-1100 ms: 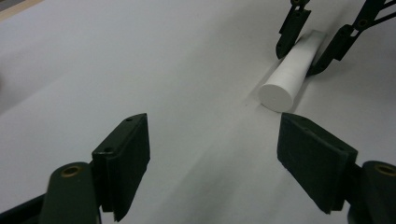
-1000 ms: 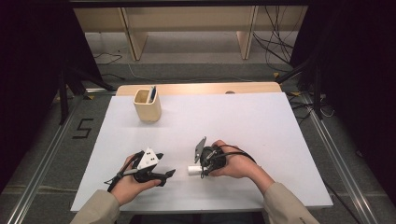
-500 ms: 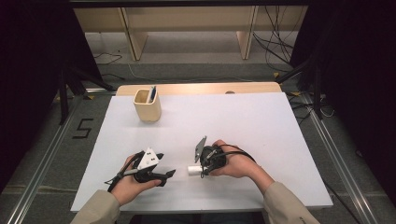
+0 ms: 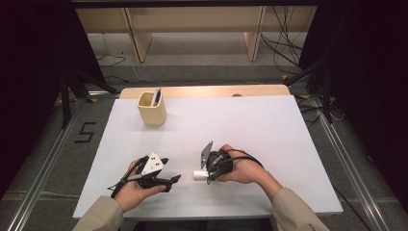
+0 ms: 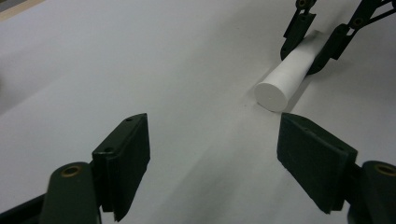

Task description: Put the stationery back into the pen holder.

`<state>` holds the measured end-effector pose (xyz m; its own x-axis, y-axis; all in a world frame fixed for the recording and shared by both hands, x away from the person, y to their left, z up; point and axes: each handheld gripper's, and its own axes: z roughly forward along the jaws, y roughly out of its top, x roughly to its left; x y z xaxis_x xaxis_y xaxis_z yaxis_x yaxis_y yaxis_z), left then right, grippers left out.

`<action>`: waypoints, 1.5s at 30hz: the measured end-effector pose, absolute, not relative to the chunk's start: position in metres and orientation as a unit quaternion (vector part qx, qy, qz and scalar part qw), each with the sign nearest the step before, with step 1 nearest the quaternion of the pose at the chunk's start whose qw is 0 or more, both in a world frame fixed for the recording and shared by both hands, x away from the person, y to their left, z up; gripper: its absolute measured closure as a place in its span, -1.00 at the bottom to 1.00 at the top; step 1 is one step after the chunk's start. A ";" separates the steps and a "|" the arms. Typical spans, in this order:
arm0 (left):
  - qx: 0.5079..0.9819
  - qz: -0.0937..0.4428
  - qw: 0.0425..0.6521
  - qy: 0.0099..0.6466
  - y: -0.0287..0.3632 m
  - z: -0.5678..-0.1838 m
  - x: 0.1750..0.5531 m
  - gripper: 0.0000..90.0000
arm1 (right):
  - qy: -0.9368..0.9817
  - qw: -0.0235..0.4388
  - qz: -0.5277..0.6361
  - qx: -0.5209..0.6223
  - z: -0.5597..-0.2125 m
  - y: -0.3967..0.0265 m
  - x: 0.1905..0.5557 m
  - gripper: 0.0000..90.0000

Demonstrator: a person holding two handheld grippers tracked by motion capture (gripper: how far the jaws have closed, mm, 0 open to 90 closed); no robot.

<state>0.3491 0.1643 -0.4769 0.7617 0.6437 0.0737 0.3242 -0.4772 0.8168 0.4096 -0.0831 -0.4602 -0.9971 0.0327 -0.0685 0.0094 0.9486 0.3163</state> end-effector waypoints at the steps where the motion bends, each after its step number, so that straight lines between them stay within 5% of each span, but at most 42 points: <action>1: 0.838 0.189 0.422 0.289 0.164 -0.477 0.349 -0.43 | 0.986 0.037 0.161 0.012 -0.460 -0.083 0.409 0.58; 45: 0.823 0.205 0.436 0.300 0.169 -0.474 0.350 -0.41 | 0.875 0.134 0.430 0.177 -0.448 -0.131 0.411 0.58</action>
<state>0.3502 0.1692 -0.4742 0.7354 0.6734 0.0761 0.3155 -0.4396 0.8410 0.4111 -0.1312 -0.4482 -0.9016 0.4246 -0.0830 0.1938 0.5678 0.8000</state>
